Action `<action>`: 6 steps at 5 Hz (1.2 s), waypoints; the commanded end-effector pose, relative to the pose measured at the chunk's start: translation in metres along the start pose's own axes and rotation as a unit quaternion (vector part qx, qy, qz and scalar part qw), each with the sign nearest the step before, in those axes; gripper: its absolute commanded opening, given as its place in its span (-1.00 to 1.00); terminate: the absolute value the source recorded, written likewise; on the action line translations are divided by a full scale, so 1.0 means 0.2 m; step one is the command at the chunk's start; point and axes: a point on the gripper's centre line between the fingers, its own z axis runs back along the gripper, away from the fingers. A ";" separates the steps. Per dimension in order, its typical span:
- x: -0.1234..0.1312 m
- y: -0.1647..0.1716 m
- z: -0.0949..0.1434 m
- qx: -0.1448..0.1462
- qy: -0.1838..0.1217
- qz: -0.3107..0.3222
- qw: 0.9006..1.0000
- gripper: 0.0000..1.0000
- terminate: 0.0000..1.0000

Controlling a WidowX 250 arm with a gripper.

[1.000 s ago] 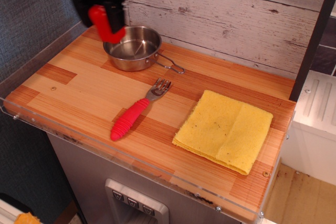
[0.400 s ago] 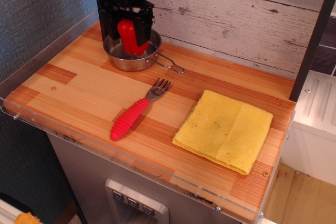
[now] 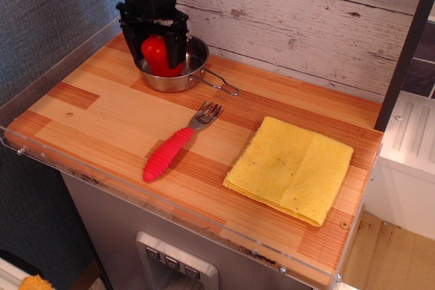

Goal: Put the red box into the vessel.

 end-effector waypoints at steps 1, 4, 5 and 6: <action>-0.08 -0.02 0.37 0.026 -0.095 -0.009 0.995 1.00 -1.00; -0.38 -0.24 0.73 0.005 -0.110 -0.051 0.993 1.00 -1.00; -0.48 -0.29 0.67 0.020 -0.086 -0.020 0.996 1.00 -1.00; -0.51 -0.30 0.62 0.018 -0.072 -0.014 0.997 1.00 -1.00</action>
